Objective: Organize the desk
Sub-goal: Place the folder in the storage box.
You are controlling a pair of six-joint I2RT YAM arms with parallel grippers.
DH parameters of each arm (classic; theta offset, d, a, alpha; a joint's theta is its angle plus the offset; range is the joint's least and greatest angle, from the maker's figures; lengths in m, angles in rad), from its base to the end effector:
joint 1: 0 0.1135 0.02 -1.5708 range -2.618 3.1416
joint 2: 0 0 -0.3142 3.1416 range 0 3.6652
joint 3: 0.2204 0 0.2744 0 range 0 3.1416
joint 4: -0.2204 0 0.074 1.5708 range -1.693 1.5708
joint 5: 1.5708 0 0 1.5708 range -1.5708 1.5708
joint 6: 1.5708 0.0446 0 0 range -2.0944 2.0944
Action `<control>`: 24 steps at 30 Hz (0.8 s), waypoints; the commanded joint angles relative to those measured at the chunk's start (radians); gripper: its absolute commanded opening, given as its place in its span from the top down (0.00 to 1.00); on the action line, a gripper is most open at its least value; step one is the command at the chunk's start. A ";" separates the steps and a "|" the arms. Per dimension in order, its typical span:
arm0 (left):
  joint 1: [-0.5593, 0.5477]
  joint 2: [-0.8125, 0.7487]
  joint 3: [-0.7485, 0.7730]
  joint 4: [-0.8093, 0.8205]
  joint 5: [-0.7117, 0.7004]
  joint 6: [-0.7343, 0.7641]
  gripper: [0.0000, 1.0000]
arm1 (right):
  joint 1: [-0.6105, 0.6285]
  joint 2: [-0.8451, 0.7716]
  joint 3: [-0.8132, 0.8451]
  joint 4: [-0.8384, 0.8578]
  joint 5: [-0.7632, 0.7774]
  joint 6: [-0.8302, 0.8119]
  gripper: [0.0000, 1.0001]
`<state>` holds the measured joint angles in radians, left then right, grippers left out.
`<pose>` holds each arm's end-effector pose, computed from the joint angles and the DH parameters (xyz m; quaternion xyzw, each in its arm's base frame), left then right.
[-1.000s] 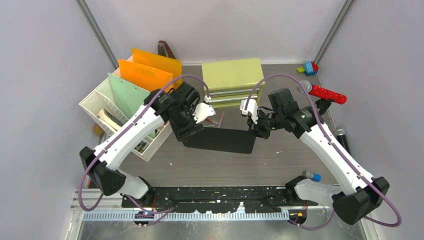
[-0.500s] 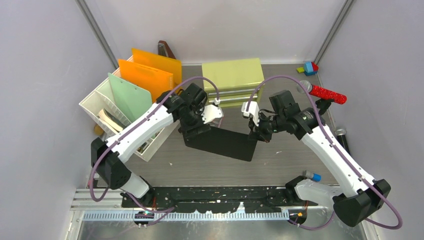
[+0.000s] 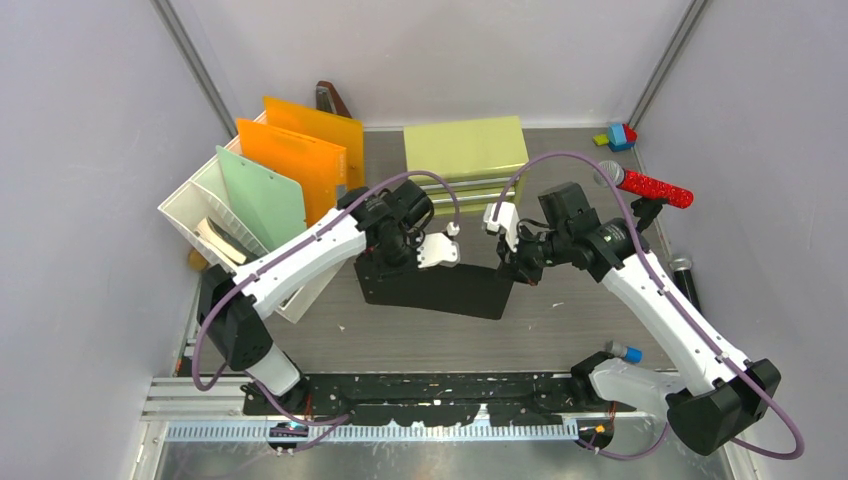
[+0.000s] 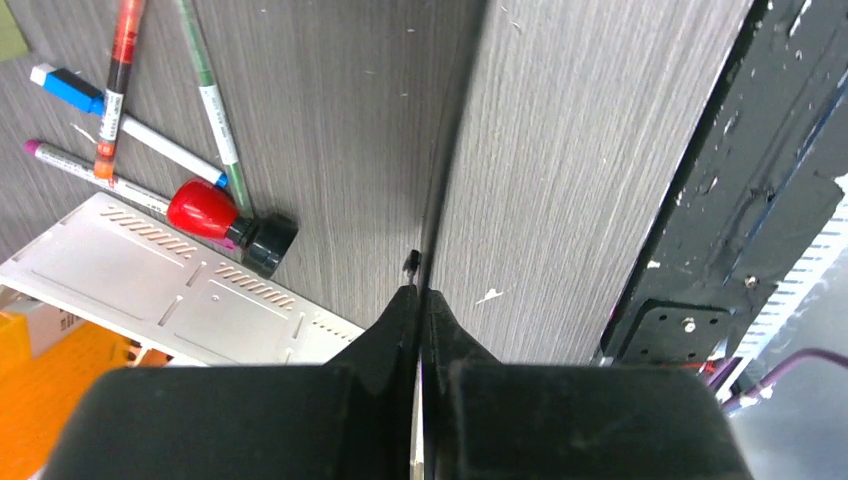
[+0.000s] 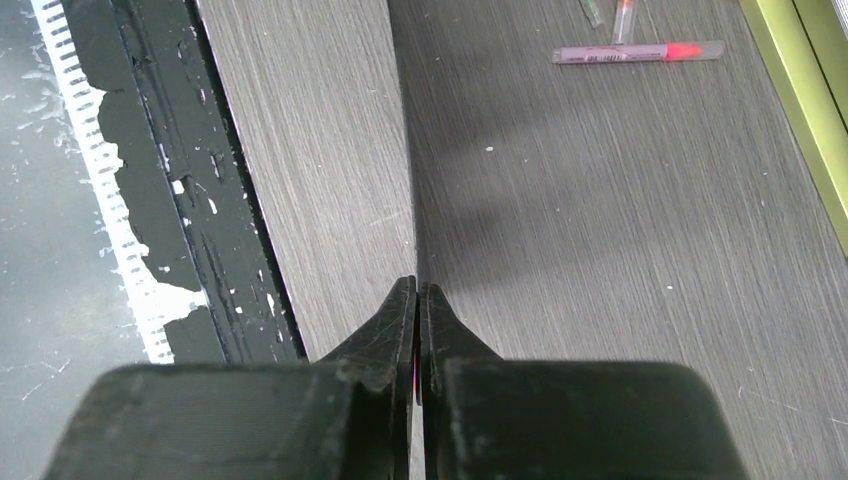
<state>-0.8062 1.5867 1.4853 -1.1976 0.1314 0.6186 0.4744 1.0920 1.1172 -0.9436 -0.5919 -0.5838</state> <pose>0.2237 -0.2416 0.3464 0.6530 0.7424 -0.0774 0.1285 0.1744 0.1175 0.3709 -0.5380 0.7350 0.2591 0.3212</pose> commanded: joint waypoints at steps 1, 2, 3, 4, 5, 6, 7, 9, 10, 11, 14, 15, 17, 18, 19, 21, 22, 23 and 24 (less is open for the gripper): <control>-0.013 0.028 0.059 -0.089 -0.037 0.027 1.00 | -0.003 -0.014 0.002 0.017 0.005 0.029 0.85; -0.014 0.032 0.070 -0.106 -0.038 0.029 1.00 | -0.002 -0.014 0.005 0.015 0.005 0.030 0.76; -0.016 0.035 0.082 -0.122 -0.038 0.029 1.00 | -0.002 -0.013 0.011 0.015 0.006 0.036 0.60; -0.018 0.037 0.092 -0.134 -0.038 0.029 1.00 | -0.002 -0.012 0.016 0.014 0.005 0.039 0.53; -0.022 0.037 0.099 -0.141 -0.039 0.028 1.00 | -0.002 -0.011 0.026 0.015 0.005 0.046 0.42; -0.027 0.038 0.104 -0.146 -0.039 0.028 1.00 | -0.002 -0.009 0.031 0.019 0.004 0.049 0.38; -0.034 0.037 0.107 -0.149 -0.039 0.028 1.00 | -0.001 -0.007 0.044 0.021 0.000 0.057 0.32; -0.045 0.038 0.112 -0.151 -0.041 0.027 1.00 | 0.006 0.005 0.065 0.026 -0.004 0.065 0.26; -0.050 0.039 0.113 -0.153 -0.041 0.026 1.00 | 0.011 0.019 0.080 0.026 -0.003 0.068 0.24; -0.053 0.042 0.114 -0.153 -0.042 0.025 1.00 | 0.020 0.026 0.087 0.026 0.000 0.069 0.23; -0.061 0.047 0.115 -0.158 -0.042 0.023 1.00 | 0.041 0.068 0.112 0.027 0.022 0.063 0.21; -0.063 0.047 0.114 -0.159 -0.040 0.023 1.00 | 0.050 0.083 0.112 0.030 0.025 0.062 0.21; -0.065 0.043 0.112 -0.161 -0.037 0.022 1.00 | 0.059 0.101 0.114 0.041 0.031 0.057 0.21; -0.065 0.041 0.112 -0.161 -0.036 0.021 1.00 | 0.062 0.107 0.113 0.048 0.032 0.054 0.21; -0.065 0.039 0.113 -0.161 -0.033 0.022 1.00 | 0.067 0.116 0.112 0.050 0.033 0.054 0.21; -0.065 0.032 0.113 -0.162 -0.027 0.023 1.00 | 0.070 0.123 0.104 0.062 0.026 0.053 0.24; -0.065 0.026 0.111 -0.160 -0.022 0.024 1.00 | 0.070 0.124 0.095 0.065 0.018 0.053 0.27; -0.065 0.020 0.106 -0.156 -0.019 0.024 1.00 | 0.071 0.122 0.090 0.071 0.013 0.055 0.30; -0.065 0.012 0.098 -0.149 -0.017 0.023 0.99 | 0.072 0.121 0.082 0.073 0.007 0.057 0.37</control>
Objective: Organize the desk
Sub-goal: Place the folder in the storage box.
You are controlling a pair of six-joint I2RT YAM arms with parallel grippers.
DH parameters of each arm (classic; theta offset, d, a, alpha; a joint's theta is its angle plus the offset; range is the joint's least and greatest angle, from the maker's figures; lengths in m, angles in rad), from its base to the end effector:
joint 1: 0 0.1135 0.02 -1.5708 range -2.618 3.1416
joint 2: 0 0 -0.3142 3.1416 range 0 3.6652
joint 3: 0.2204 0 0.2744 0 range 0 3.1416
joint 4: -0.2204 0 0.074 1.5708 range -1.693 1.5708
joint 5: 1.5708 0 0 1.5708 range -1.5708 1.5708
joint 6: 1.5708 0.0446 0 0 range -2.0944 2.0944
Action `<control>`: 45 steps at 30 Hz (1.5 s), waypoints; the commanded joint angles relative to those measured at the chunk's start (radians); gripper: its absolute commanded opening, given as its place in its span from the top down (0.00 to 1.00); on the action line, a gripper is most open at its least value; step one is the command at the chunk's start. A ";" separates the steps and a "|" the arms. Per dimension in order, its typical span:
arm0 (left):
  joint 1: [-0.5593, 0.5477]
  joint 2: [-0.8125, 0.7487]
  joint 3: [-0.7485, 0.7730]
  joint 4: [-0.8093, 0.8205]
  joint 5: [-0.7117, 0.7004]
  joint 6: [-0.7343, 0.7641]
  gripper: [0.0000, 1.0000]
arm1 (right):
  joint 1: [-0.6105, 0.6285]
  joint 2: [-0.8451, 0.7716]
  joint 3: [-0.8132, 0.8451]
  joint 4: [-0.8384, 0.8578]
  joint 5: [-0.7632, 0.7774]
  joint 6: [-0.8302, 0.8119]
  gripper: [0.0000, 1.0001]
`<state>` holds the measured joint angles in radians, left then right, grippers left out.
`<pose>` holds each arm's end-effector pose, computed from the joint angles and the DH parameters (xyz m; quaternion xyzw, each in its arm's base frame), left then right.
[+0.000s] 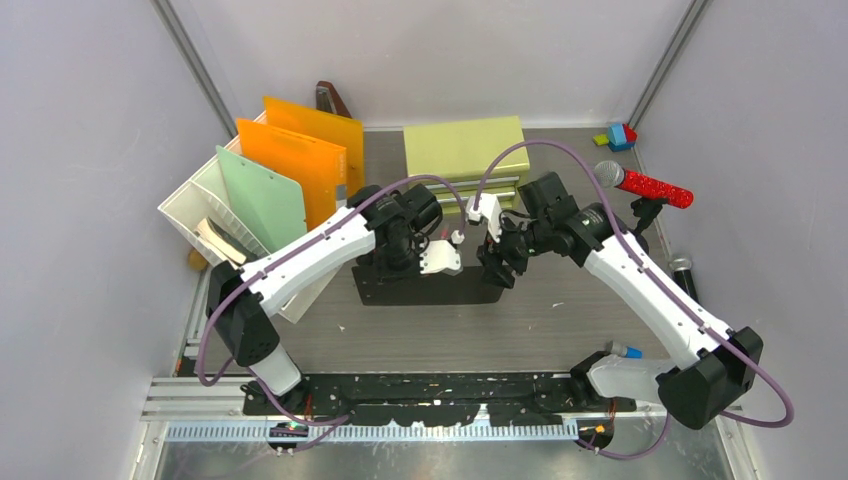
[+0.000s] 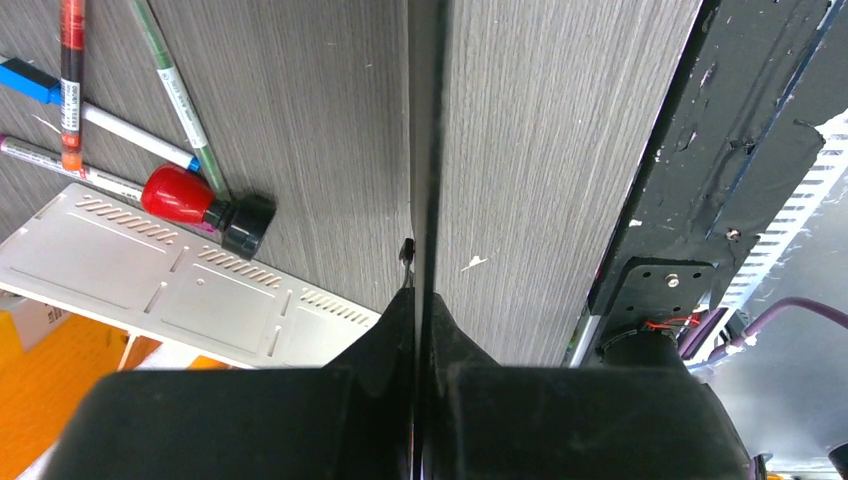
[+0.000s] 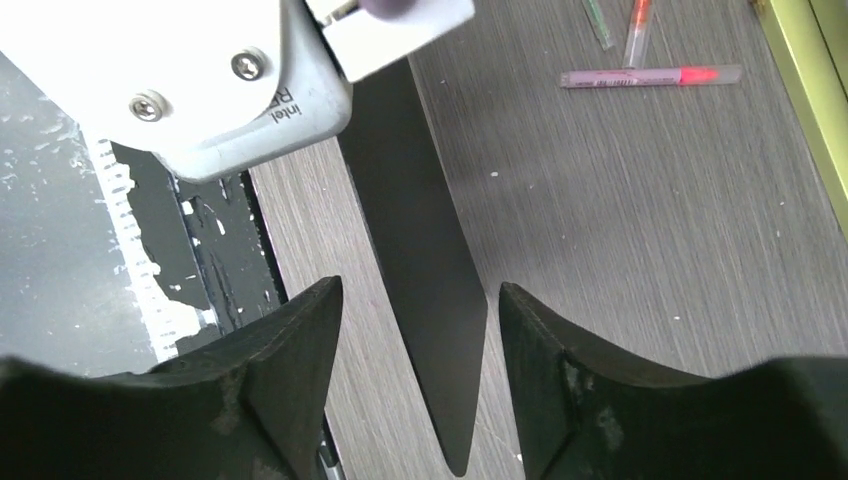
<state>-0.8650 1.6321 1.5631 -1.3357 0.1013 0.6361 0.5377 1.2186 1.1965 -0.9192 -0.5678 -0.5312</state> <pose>0.2107 -0.2541 0.3518 0.6819 0.7250 -0.0596 0.0765 0.1993 0.1468 0.3723 -0.5396 0.7414 0.2673 0.2963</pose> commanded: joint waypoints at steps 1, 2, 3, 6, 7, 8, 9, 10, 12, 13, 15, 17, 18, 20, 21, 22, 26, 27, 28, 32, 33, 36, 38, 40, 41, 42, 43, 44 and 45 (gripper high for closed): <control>-0.006 -0.043 0.010 -0.002 0.014 0.004 0.98 | 0.008 -0.010 -0.001 0.051 -0.019 0.004 0.42; -0.006 -0.050 -0.006 0.009 0.014 0.003 0.96 | 0.008 -0.012 -0.008 0.053 -0.019 0.007 0.55; -0.006 -0.059 -0.019 0.021 0.015 0.001 0.94 | 0.008 -0.020 -0.011 0.058 -0.015 0.011 0.68; -0.006 -0.084 -0.054 0.050 0.019 -0.006 0.85 | 0.008 -0.039 -0.025 0.065 -0.004 0.017 0.94; -0.006 -0.093 -0.065 0.064 0.013 -0.011 0.77 | 0.008 -0.050 -0.029 0.066 0.000 0.018 0.98; -0.006 -0.108 -0.079 0.083 0.004 -0.020 0.67 | 0.008 -0.060 -0.029 0.065 0.001 0.018 0.99; -0.005 -0.124 -0.096 0.113 -0.009 -0.029 0.58 | 0.008 -0.065 -0.027 0.058 0.001 0.016 0.99; -0.004 -0.143 -0.117 0.159 -0.023 -0.043 0.51 | 0.007 -0.075 -0.026 0.052 0.000 0.013 1.00; 0.010 -0.192 -0.157 0.227 -0.029 -0.056 0.36 | 0.007 -0.091 -0.023 0.034 0.000 0.005 1.00; 0.021 -0.228 -0.174 0.259 -0.027 -0.061 0.26 | 0.006 -0.096 -0.022 0.025 0.001 0.001 1.00; 0.048 -0.277 -0.203 0.307 -0.016 -0.071 0.16 | 0.004 -0.113 -0.017 0.010 0.007 -0.008 1.00; 0.091 -0.322 -0.224 0.345 -0.002 -0.085 0.11 | 0.000 -0.126 -0.006 -0.010 0.016 -0.018 1.00; 0.111 -0.342 -0.233 0.359 0.012 -0.091 0.10 | -0.001 -0.136 -0.002 -0.024 0.022 -0.027 1.00; 0.158 -0.382 -0.253 0.387 0.053 -0.105 0.07 | -0.005 -0.148 0.018 -0.047 0.029 -0.040 1.00; 0.186 -0.401 -0.263 0.398 0.074 -0.111 0.06 | -0.008 -0.155 0.031 -0.052 0.032 -0.044 1.00; 0.211 -0.419 -0.274 0.411 0.090 -0.115 0.05 | -0.010 -0.159 0.037 -0.065 0.035 -0.052 1.00; 0.301 -0.485 -0.320 0.465 0.141 -0.137 0.01 | -0.020 -0.166 0.098 -0.109 0.035 -0.071 1.00; 0.324 -0.496 -0.332 0.476 0.158 -0.143 0.00 | -0.021 -0.165 0.106 -0.117 0.033 -0.073 1.00; 0.347 -0.508 -0.345 0.482 0.184 -0.146 0.00 | -0.022 -0.164 0.125 -0.131 0.028 -0.077 1.00; 0.438 -0.559 -0.424 0.552 0.285 -0.169 0.00 | -0.025 -0.158 0.170 -0.163 0.003 -0.082 1.00; 0.452 -0.569 -0.445 0.577 0.297 -0.177 0.00 | -0.024 -0.155 0.177 -0.171 -0.005 -0.082 1.00; 0.502 -0.595 -0.493 0.639 0.362 -0.194 0.00 | -0.025 -0.146 0.214 -0.190 -0.018 -0.090 1.00; 0.543 -0.608 -0.516 0.680 0.417 -0.206 0.00 | -0.025 -0.137 0.240 -0.205 -0.030 -0.091 1.00; 0.583 -0.612 -0.531 0.706 0.492 -0.218 0.00 | -0.026 -0.127 0.263 -0.217 -0.050 -0.090 1.00; 0.600 -0.612 -0.534 0.710 0.529 -0.224 0.00 | -0.026 -0.126 0.272 -0.224 -0.066 -0.086 1.00; 0.617 -0.610 -0.538 0.718 0.566 -0.233 0.01 | -0.027 -0.124 0.287 -0.227 -0.074 -0.084 1.00; 0.632 -0.609 -0.548 0.734 0.601 -0.242 0.01 | -0.028 -0.124 0.299 -0.229 -0.089 -0.079 1.00; 0.648 -0.613 -0.561 0.754 0.638 -0.251 0.01 | -0.029 -0.122 0.304 -0.230 -0.096 -0.075 1.00; 0.668 -0.619 -0.576 0.777 0.670 -0.259 0.02 | -0.030 -0.122 0.311 -0.231 -0.108 -0.070 1.00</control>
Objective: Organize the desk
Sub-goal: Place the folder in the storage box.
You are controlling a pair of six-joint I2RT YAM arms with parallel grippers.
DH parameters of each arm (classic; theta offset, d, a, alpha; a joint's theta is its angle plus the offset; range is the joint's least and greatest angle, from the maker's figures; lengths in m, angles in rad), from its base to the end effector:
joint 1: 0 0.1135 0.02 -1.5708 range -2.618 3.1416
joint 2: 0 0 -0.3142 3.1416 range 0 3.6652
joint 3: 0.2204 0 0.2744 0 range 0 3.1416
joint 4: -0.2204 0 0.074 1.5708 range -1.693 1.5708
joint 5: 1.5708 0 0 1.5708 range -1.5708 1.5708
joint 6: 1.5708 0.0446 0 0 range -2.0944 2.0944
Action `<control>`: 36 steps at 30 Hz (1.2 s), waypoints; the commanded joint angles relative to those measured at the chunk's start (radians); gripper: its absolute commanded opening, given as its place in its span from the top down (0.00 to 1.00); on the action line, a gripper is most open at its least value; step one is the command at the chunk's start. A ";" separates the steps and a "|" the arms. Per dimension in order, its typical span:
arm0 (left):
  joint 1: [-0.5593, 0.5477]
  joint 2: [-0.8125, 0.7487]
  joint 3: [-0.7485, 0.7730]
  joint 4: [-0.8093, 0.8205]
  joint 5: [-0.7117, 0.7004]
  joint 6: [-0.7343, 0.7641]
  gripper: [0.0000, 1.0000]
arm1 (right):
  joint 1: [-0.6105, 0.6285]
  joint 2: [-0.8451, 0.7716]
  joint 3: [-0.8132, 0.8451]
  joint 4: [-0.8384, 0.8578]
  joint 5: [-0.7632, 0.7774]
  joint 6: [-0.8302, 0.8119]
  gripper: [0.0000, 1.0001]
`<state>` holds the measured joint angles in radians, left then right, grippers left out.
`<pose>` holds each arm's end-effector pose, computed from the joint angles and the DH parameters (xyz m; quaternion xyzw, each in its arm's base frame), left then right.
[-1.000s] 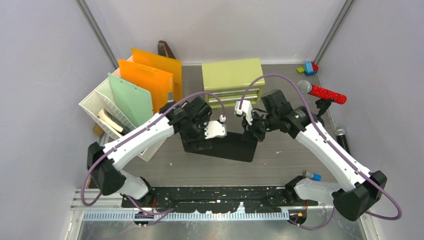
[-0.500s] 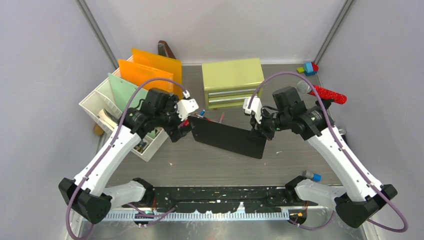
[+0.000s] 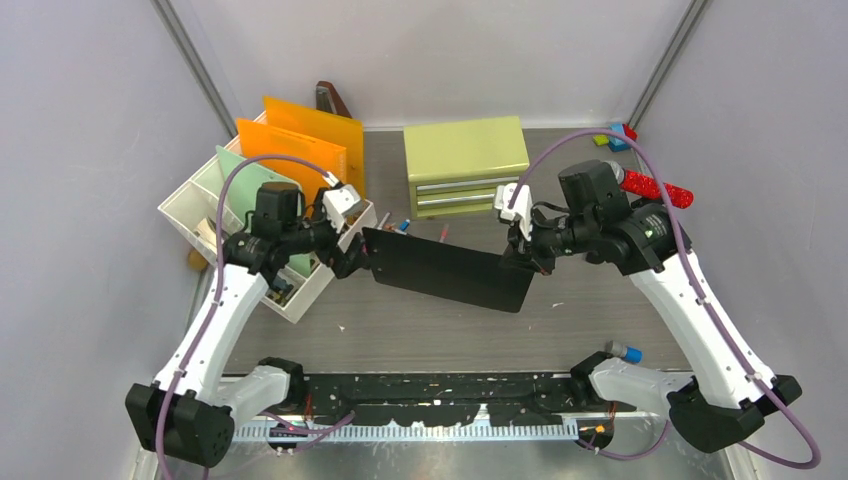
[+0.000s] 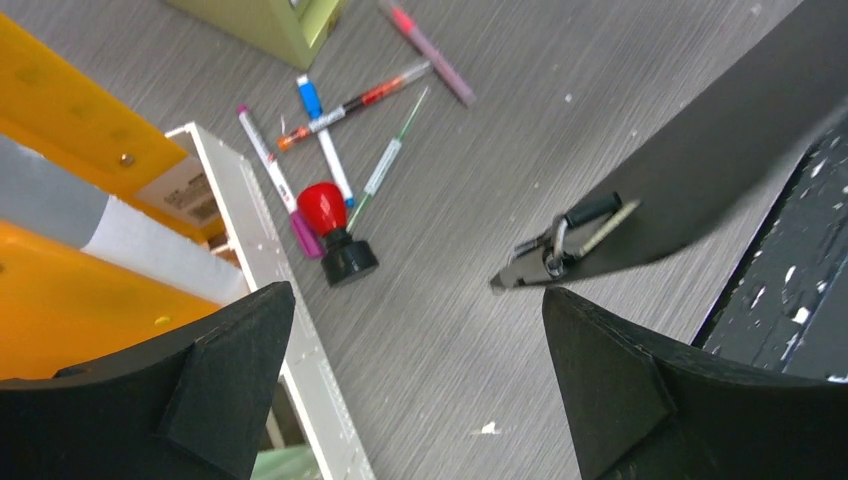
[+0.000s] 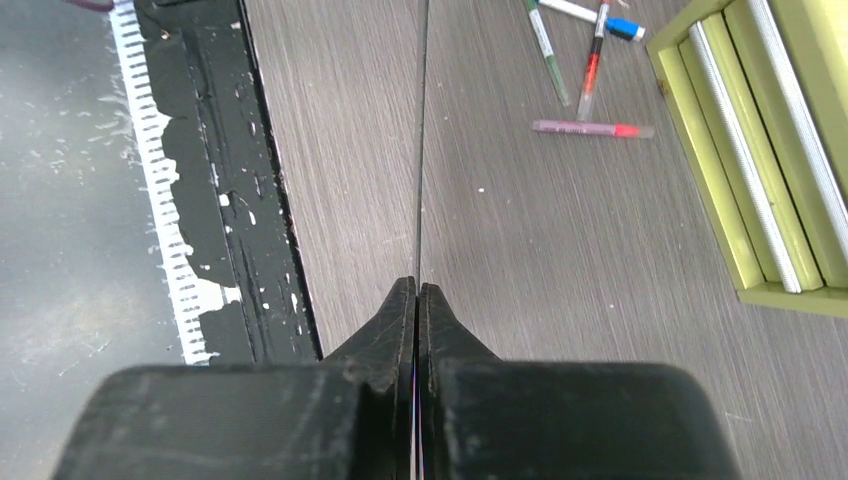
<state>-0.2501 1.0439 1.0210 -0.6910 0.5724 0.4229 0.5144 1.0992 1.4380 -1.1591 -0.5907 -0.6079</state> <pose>0.2027 -0.0767 0.3659 0.3988 0.7849 -0.2214 0.4192 0.1494 0.1129 0.4578 -0.5640 0.6969 0.2541 0.3629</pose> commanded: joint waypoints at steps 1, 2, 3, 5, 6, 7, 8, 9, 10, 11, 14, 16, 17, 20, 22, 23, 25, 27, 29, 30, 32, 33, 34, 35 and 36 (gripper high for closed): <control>0.062 -0.038 -0.048 0.153 0.233 -0.049 0.02 | -0.007 0.000 0.072 0.010 -0.096 0.009 1.00; 0.067 -0.044 -0.060 0.166 0.266 -0.049 0.02 | -0.010 0.001 0.077 0.010 -0.102 0.015 1.00; 0.069 -0.045 -0.068 0.170 0.299 -0.045 0.02 | -0.011 0.004 0.079 0.011 -0.113 0.019 1.00; 0.069 -0.042 -0.079 0.170 0.378 -0.030 0.03 | -0.014 0.007 0.080 0.012 -0.133 0.023 1.00; 0.069 -0.040 -0.086 0.171 0.411 -0.018 0.04 | -0.017 0.009 0.079 0.014 -0.141 0.023 1.00; 0.069 -0.040 -0.093 0.179 0.435 -0.017 0.04 | -0.018 0.009 0.078 0.022 -0.152 0.029 1.00; 0.069 -0.039 -0.100 0.187 0.455 -0.016 0.05 | -0.020 0.010 0.073 0.027 -0.156 0.034 1.00; 0.069 -0.039 -0.106 0.192 0.476 -0.015 0.06 | -0.022 0.010 0.071 0.036 -0.159 0.042 1.00; 0.069 -0.038 -0.111 0.196 0.495 -0.015 0.08 | -0.025 0.009 0.065 0.043 -0.161 0.047 1.00; 0.069 -0.037 -0.116 0.200 0.515 -0.018 0.10 | -0.029 0.008 0.061 0.057 -0.161 0.056 1.00; 0.069 -0.036 -0.126 0.204 0.547 -0.047 0.18 | -0.039 0.001 0.035 0.095 -0.163 0.078 1.00; 0.069 -0.038 -0.123 0.184 0.549 -0.052 0.28 | -0.049 -0.002 0.013 0.131 -0.159 0.096 1.00; 0.069 -0.040 -0.122 0.170 0.550 -0.048 0.32 | -0.053 -0.004 -0.001 0.153 -0.156 0.109 1.00; 0.069 -0.046 -0.120 0.144 0.572 -0.037 0.46 | -0.058 -0.001 -0.029 0.196 -0.146 0.128 1.00; 0.069 -0.044 -0.108 0.125 0.583 -0.033 0.53 | -0.060 0.009 -0.049 0.214 -0.147 0.135 1.00; 0.069 -0.041 -0.098 0.112 0.587 -0.026 0.56 | -0.060 0.017 -0.062 0.219 -0.146 0.138 1.00; 0.069 -0.036 -0.076 0.066 0.591 0.001 0.65 | -0.061 0.027 -0.078 0.231 -0.143 0.141 1.00; 0.069 -0.034 -0.058 0.007 0.590 0.035 0.75 | -0.061 0.033 -0.088 0.239 -0.135 0.141 1.00; 0.069 -0.034 -0.043 -0.043 0.577 0.071 0.86 | -0.061 0.036 -0.091 0.245 -0.128 0.142 1.00; 0.069 -0.035 -0.039 -0.063 0.565 0.085 0.92 | -0.062 0.037 -0.090 0.247 -0.125 0.142 0.99; 0.069 -0.042 -0.031 -0.097 0.536 0.111 0.99 | -0.062 0.041 -0.092 0.249 -0.118 0.142 1.00; 0.069 -0.049 -0.028 -0.114 0.521 0.129 1.00 | -0.062 0.045 -0.092 0.249 -0.115 0.142 1.00; 0.069 -0.056 -0.024 -0.135 0.506 0.147 1.00 | -0.062 0.047 -0.094 0.251 -0.114 0.142 0.99; 0.069 -0.060 -0.016 -0.159 0.489 0.166 1.00 | -0.063 0.052 -0.096 0.251 -0.109 0.142 0.99; 0.069 -0.061 -0.006 -0.182 0.472 0.185 1.00 | -0.062 0.055 -0.097 0.252 -0.107 0.143 0.96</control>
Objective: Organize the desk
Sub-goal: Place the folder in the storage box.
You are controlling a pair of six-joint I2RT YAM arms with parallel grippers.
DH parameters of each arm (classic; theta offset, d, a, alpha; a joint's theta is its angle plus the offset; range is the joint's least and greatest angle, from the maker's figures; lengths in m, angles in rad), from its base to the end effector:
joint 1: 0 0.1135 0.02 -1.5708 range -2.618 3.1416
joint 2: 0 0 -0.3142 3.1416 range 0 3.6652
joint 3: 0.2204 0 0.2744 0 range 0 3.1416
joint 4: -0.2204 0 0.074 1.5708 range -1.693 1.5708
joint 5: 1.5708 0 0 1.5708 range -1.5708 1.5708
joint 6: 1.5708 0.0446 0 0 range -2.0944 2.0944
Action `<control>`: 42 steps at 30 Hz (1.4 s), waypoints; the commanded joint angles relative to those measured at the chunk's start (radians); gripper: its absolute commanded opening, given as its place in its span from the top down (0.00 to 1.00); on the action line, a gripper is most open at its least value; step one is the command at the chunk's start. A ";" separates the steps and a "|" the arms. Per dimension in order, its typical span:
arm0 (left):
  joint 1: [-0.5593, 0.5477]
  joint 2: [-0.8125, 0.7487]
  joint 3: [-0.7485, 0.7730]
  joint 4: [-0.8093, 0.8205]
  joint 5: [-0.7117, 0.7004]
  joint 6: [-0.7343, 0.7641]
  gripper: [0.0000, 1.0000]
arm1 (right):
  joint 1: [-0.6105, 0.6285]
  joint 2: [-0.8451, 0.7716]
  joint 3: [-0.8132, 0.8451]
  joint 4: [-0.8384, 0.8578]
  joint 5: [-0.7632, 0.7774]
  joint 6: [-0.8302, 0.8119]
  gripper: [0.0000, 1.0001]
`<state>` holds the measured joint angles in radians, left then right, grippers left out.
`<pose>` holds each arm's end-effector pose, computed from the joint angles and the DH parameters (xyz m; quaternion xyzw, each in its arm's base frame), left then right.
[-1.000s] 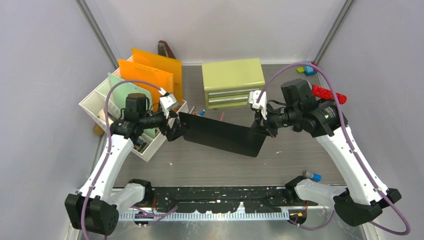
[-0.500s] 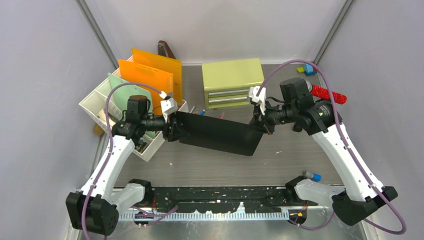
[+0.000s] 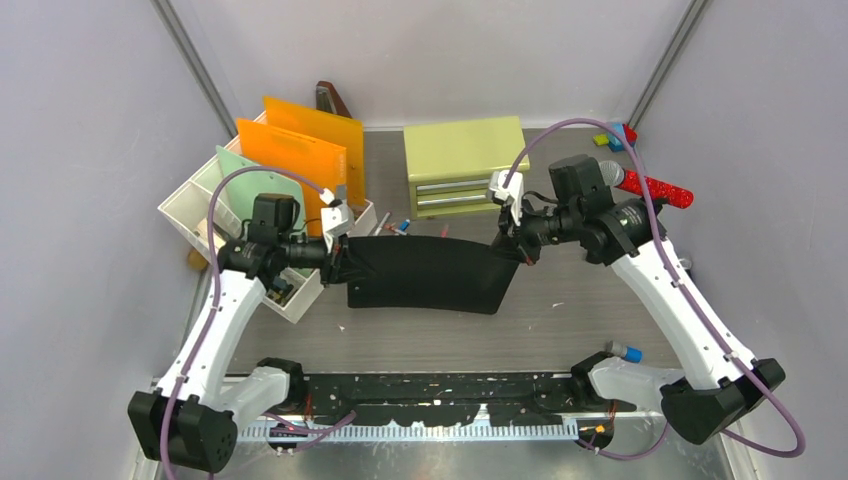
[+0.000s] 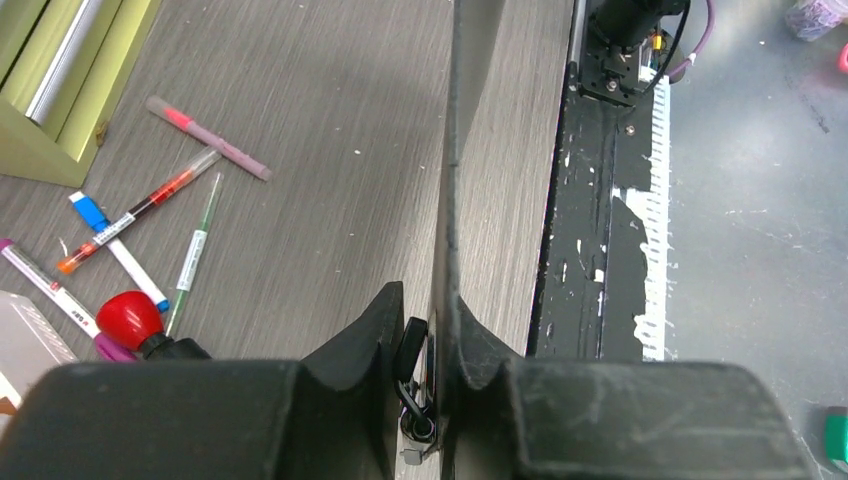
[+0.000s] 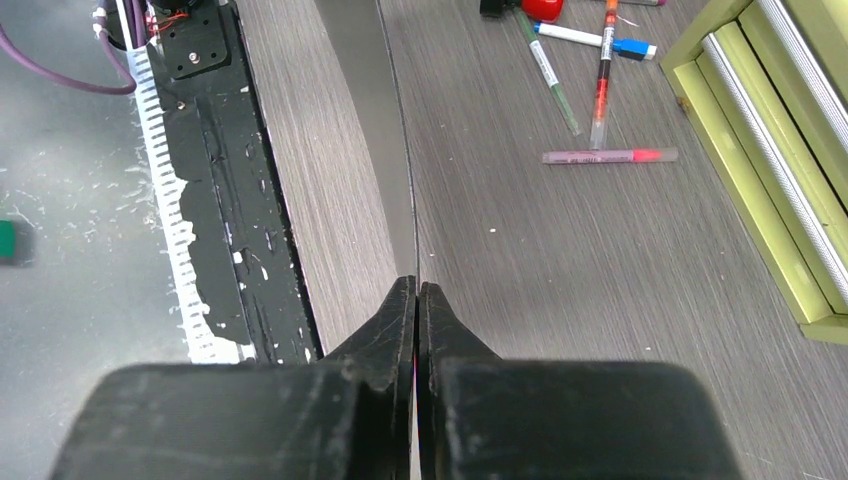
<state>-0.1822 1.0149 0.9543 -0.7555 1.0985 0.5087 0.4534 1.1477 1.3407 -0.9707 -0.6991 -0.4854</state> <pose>0.1794 -0.0734 0.3554 0.4495 0.6809 -0.4278 0.3890 0.1846 0.1219 0.4344 -0.5100 0.7131 0.3101 0.3679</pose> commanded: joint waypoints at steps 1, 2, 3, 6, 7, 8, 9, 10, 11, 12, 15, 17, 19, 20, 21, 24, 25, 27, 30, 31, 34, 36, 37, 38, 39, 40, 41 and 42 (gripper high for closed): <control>0.001 -0.033 0.072 -0.142 -0.073 0.119 1.00 | -0.001 0.013 0.000 0.063 0.004 0.021 0.93; 0.001 -0.031 0.084 -0.162 -0.088 0.135 1.00 | -0.001 0.016 0.001 0.063 0.006 0.021 0.83; 0.001 -0.032 0.100 -0.185 -0.109 0.152 1.00 | -0.001 0.023 0.005 0.063 0.009 0.021 0.69; 0.000 -0.025 0.146 -0.252 -0.146 0.200 1.00 | 0.000 0.041 0.030 0.054 0.015 0.022 0.49; 0.000 -0.021 0.164 -0.274 -0.156 0.220 1.00 | 0.001 0.043 0.037 0.047 0.015 0.019 0.42; 0.000 -0.016 0.184 -0.320 -0.161 0.249 1.00 | 0.001 0.050 0.053 0.041 0.016 0.018 0.39; -0.002 -0.010 0.203 -0.348 -0.168 0.275 1.00 | 0.001 0.054 0.064 0.031 0.015 0.017 0.33; -0.005 -0.004 0.224 -0.369 -0.182 0.284 1.00 | 0.002 0.062 0.086 0.026 0.016 0.018 0.30; -0.012 0.005 0.248 -0.390 -0.201 0.288 1.00 | 0.007 0.066 0.098 0.017 0.015 0.018 0.22; -0.023 0.015 0.276 -0.415 -0.222 0.291 1.00 | 0.011 0.076 0.121 0.011 0.013 0.018 0.19; -0.071 0.063 0.371 -0.494 -0.293 0.295 1.00 | 0.040 0.097 0.171 -0.014 -0.006 0.015 0.13; -0.112 0.102 0.445 -0.539 -0.355 0.283 1.00 | 0.070 0.118 0.210 -0.025 -0.010 0.019 0.12; -0.154 0.138 0.516 -0.573 -0.403 0.261 1.00 | 0.113 0.144 0.248 -0.041 0.007 0.018 0.11; -0.174 0.157 0.540 -0.582 -0.422 0.253 1.00 | 0.128 0.160 0.274 -0.046 0.023 0.017 0.11; -0.192 0.167 0.560 -0.593 -0.440 0.246 1.00 | 0.158 0.175 0.280 -0.050 0.031 0.016 0.11; -0.248 0.192 0.604 -0.599 -0.507 0.219 1.00 | 0.204 0.199 0.306 -0.054 0.049 0.011 0.11; -0.265 0.198 0.615 -0.602 -0.521 0.212 1.00 | 0.224 0.208 0.313 -0.052 0.052 0.009 0.11; -0.293 0.208 0.633 -0.601 -0.535 0.195 1.00 | 0.248 0.219 0.318 -0.041 0.057 0.006 0.11; -0.329 0.221 0.655 -0.600 -0.532 0.170 1.00 | 0.276 0.230 0.317 -0.006 0.057 0.010 0.11; -0.335 0.224 0.658 -0.597 -0.528 0.163 1.00 | 0.281 0.235 0.312 0.003 0.057 0.010 0.11; -0.358 0.228 0.664 -0.588 -0.510 0.141 1.00 | 0.300 0.237 0.289 0.053 0.059 0.012 0.12; -0.374 0.230 0.664 -0.584 -0.504 0.132 1.00 | 0.306 0.235 0.268 0.090 0.066 0.017 0.12; -0.380 0.230 0.664 -0.581 -0.504 0.127 1.00 | 0.307 0.232 0.255 0.101 0.065 0.019 0.12; -0.386 0.229 0.662 -0.578 -0.501 0.120 1.00 | 0.309 0.232 0.250 0.121 0.065 0.019 0.13; -0.390 0.228 0.661 -0.575 -0.498 0.116 1.00 | 0.310 0.232 0.244 0.128 0.061 0.021 0.13; -0.393 0.228 0.660 -0.573 -0.495 0.112 1.00 | 0.312 0.233 0.242 0.139 0.059 0.021 0.14; -0.398 0.228 0.659 -0.571 -0.493 0.109 1.00 | 0.313 0.239 0.239 0.141 0.054 0.021 0.15; -0.399 0.228 0.659 -0.571 -0.489 0.106 1.00 | 0.316 0.245 0.239 0.144 0.051 0.020 0.16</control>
<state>-0.5686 1.2488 1.5745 -1.3476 0.5716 0.6498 0.7589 1.3903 1.5837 -0.9085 -0.6403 -0.4698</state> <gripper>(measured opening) 0.158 0.853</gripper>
